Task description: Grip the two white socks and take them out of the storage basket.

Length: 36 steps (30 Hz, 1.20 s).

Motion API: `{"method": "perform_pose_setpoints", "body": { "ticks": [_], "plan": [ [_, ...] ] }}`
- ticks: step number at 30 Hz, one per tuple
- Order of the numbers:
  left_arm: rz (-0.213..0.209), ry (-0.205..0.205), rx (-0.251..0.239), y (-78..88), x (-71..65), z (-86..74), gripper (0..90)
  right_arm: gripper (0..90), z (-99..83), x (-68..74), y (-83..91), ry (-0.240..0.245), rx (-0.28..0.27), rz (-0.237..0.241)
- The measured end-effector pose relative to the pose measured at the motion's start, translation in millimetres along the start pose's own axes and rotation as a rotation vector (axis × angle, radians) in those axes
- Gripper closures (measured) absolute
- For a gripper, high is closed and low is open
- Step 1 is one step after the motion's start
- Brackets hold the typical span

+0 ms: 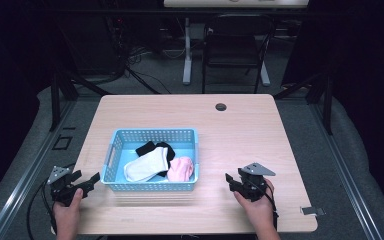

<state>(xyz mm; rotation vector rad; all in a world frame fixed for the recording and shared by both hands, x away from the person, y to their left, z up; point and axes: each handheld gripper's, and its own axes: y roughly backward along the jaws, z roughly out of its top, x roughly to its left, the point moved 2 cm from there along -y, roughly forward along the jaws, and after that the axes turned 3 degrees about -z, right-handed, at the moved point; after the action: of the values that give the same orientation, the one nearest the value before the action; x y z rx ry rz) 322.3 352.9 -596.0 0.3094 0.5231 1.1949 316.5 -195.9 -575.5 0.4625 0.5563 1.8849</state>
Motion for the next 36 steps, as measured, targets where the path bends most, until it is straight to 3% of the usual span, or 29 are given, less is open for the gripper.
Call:
{"method": "perform_pose_setpoints", "body": {
  "ticks": [26,36],
  "plan": [
    [-0.002,0.001,0.001,0.1,-0.3,-0.1,18.4,43.6,3.5,3.6,0.5,0.018,0.008,0.011],
    [-0.001,0.006,0.003,1.2,0.7,-0.2,18.3,42.1,31.9,23.4,5.2,0.075,0.031,0.053]
  ]
}}
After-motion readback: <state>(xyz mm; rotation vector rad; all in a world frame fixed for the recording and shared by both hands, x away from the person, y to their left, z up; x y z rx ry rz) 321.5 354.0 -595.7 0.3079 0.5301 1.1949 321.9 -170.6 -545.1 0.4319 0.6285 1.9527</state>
